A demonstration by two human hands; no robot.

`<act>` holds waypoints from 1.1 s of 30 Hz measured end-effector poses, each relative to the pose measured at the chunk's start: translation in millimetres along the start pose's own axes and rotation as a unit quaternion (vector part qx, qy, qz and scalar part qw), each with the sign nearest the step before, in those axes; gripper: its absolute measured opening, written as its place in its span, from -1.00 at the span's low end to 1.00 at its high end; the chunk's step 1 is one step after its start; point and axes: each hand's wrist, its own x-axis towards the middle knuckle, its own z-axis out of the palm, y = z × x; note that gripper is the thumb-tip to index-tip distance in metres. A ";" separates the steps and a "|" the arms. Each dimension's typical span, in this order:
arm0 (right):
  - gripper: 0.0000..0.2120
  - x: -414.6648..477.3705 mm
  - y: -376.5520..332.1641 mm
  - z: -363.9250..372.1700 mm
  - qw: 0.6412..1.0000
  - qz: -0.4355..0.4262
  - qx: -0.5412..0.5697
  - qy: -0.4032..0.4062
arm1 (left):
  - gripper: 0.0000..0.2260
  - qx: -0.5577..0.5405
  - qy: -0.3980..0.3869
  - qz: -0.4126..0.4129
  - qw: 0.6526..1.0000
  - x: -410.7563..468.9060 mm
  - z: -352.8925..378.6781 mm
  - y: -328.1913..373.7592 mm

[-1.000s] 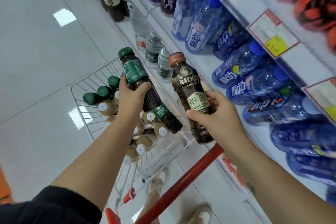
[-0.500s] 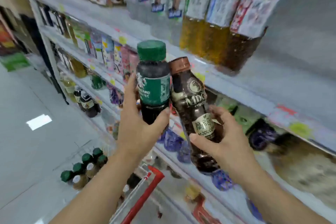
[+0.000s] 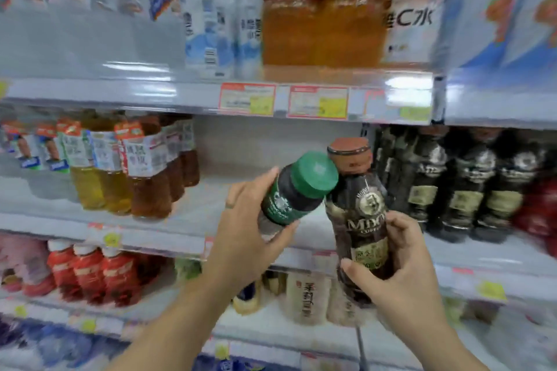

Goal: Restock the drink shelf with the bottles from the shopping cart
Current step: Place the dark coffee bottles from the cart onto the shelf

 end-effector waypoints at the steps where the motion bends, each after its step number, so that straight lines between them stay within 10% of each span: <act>1: -0.38 0.5 0.4 -13.7 1.000 -0.002 -0.002 0.015 | -0.37 -0.008 -0.009 -0.007 1.000 5.1 13.8 3.8; 16: -0.43 -6.9 19.5 -125.7 0.982 0.041 -0.043 0.182 | -0.23 -0.161 -0.090 -0.235 0.954 67.3 166.2 10.4; 27: -0.37 16.9 7.7 -166.3 0.935 -0.093 -0.070 0.334 | -0.05 -0.061 -0.096 -0.247 0.962 71.9 180.9 34.1; 33: -0.44 39.0 31.1 -193.8 0.931 -0.073 -0.131 0.332 | -0.22 -0.006 -0.054 -0.123 0.991 50.3 169.6 62.2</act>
